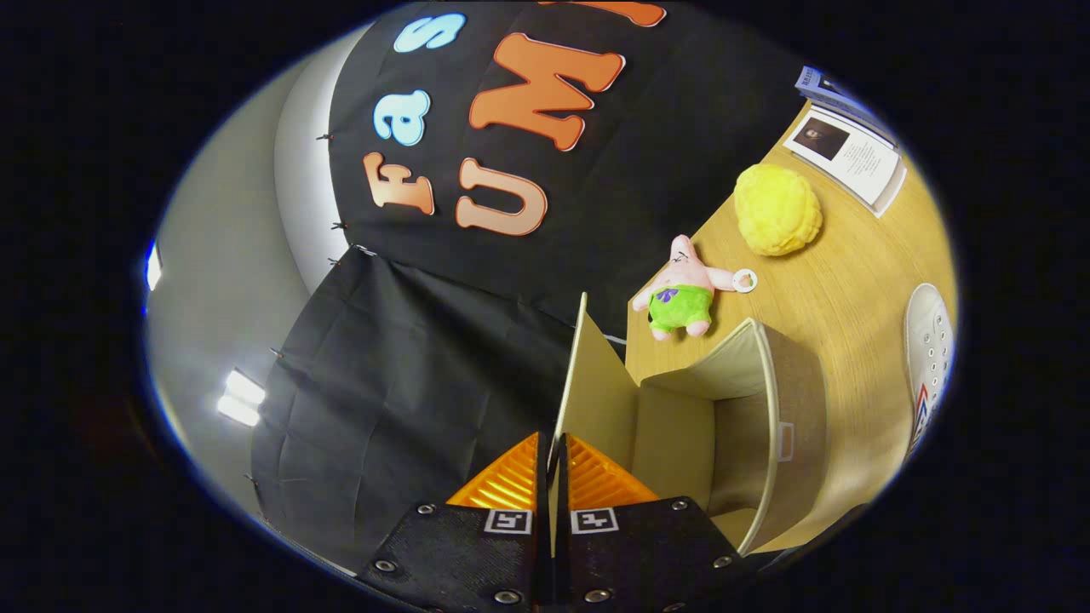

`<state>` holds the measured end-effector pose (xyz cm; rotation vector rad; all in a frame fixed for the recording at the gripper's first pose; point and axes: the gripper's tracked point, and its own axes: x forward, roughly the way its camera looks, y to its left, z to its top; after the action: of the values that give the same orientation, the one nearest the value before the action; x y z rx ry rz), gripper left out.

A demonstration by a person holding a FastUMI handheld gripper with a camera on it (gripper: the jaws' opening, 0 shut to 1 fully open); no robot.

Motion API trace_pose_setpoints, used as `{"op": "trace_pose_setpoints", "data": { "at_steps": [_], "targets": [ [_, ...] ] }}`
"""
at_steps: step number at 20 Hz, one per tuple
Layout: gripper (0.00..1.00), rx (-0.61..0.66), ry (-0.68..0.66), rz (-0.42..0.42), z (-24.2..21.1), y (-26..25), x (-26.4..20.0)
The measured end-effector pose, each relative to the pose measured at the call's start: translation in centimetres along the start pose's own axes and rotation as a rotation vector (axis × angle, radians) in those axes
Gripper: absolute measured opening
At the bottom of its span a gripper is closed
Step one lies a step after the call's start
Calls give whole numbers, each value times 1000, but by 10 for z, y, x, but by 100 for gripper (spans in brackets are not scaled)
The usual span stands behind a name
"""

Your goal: Open the storage box then place both shoes into the box .Put the left shoe in first, then the right shoe, with the right side of both shoes facing outward in a uniform manner.

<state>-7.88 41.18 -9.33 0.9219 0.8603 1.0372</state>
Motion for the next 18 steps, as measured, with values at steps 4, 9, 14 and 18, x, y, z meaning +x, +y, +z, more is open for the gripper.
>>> {"op": "trace_pose_setpoints", "data": {
  "at_steps": [4, 9, 14, 18],
  "targets": [
    [2, -81, 37, 2, -16, 35, 36],
    [3, -222, 116, -8, -50, 69, 86],
    [18, -332, 183, -10, -90, 75, 115],
    [69, -398, 181, -59, -91, 65, 125]
  ]
}}
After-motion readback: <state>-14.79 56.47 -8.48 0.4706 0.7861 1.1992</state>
